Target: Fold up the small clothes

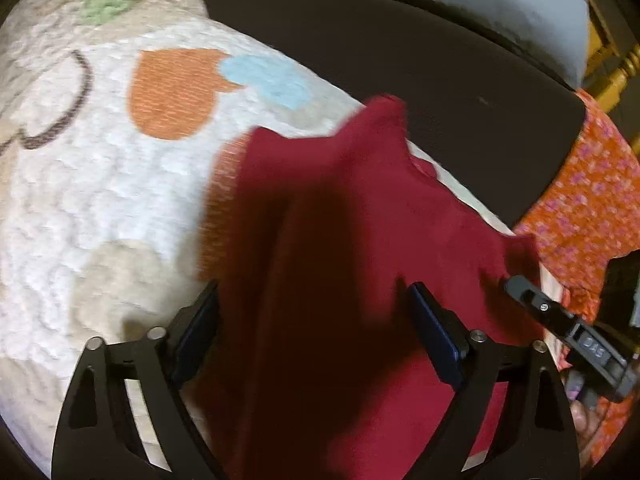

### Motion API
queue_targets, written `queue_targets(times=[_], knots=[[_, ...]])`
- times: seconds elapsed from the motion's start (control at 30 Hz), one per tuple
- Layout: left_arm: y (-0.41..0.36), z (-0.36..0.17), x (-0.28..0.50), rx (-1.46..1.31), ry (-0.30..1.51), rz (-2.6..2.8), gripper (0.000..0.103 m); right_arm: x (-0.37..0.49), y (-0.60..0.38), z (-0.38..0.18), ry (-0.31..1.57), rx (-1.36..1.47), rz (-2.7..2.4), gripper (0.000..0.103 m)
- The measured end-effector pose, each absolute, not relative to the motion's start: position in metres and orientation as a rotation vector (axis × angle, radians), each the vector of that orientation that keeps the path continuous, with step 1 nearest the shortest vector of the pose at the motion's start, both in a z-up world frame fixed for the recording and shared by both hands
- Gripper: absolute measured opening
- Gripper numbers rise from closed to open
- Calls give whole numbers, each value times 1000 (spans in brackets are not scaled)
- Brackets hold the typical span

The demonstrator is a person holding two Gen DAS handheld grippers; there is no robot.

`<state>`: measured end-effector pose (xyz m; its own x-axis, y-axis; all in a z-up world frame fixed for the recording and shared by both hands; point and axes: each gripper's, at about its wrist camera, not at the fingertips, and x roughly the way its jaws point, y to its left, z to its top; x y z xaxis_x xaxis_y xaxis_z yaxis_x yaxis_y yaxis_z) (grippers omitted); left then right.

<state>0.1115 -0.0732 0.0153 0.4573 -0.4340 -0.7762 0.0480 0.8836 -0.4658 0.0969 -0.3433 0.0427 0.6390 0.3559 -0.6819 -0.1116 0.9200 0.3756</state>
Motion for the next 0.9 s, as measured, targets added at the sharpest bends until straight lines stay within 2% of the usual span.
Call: queue_targets(times=[0.07, 0.13, 0.23, 0.43, 0.7, 0.73, 0.83, 0.9], knots=[[-80, 19, 109, -339, 1061, -266, 68, 99, -351, 34, 855, 338, 259, 33], [-77, 19, 113, -362, 1074, -264, 43, 102, -353, 31, 853, 365, 258, 33], [-70, 26, 114, -416, 1087, -275, 24, 105, -346, 39, 806, 341, 267, 31], [-74, 44, 110, -465, 1099, -329, 19, 130, -345, 25, 869, 330, 219, 25], [-135, 96, 89, -472, 1048, -523, 17, 87, -378, 42, 798, 505, 296, 25], [-145, 98, 85, -469, 1047, -546, 17, 81, -387, 42, 778, 554, 303, 27], [-172, 99, 76, -444, 1061, -618, 17, 69, -413, 30, 740, 747, 332, 49], [-188, 91, 70, -421, 1078, -651, 17, 68, -428, 16, 747, 863, 341, 49]])
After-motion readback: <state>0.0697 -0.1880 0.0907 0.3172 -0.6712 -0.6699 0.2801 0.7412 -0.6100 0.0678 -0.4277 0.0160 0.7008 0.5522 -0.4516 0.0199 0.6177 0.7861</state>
